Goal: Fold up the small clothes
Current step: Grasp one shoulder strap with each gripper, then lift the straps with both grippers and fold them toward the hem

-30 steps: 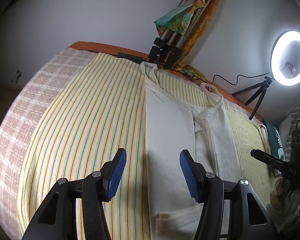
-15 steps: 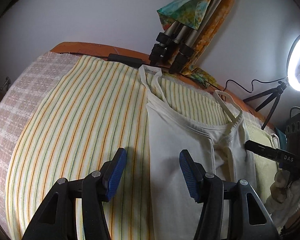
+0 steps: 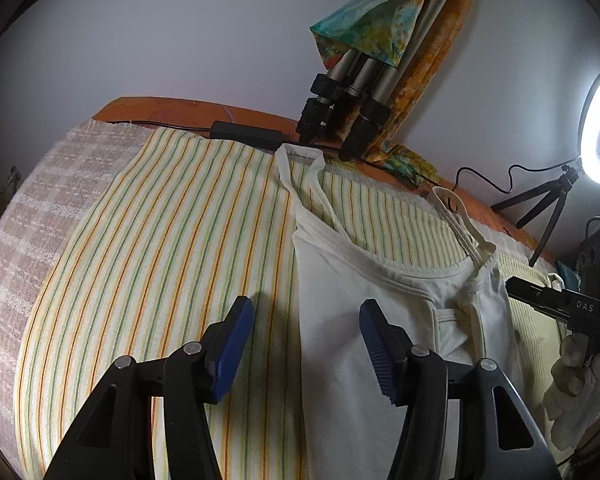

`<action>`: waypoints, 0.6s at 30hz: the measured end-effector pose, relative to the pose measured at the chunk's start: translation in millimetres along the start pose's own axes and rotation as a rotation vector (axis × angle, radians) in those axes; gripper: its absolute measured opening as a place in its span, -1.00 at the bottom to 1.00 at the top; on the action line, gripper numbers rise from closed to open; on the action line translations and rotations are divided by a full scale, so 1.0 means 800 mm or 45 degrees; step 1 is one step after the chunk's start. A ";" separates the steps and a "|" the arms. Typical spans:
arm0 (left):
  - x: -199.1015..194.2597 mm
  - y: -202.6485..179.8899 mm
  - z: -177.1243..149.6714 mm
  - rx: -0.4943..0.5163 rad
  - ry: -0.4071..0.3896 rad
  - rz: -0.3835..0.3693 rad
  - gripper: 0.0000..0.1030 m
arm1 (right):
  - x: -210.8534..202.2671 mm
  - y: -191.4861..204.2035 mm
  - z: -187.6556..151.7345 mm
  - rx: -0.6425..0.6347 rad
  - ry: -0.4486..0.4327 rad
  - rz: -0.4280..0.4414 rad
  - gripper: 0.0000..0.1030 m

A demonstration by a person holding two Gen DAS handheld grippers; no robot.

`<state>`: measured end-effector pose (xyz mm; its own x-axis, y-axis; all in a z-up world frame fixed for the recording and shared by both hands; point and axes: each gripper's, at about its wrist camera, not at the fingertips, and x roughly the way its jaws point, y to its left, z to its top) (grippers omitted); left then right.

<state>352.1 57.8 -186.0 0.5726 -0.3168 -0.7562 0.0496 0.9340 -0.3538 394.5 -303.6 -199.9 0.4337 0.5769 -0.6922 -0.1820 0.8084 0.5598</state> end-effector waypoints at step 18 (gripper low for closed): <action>0.032 0.005 0.040 -0.077 -0.012 -0.065 -0.98 | 0.034 -0.002 0.025 0.072 0.001 0.002 -0.85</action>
<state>393.4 58.4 -189.3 0.5782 -0.3619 -0.7313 0.0296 0.9050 -0.4245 424.3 -291.3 -210.3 0.4329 0.5783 -0.6915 -0.1326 0.7996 0.5856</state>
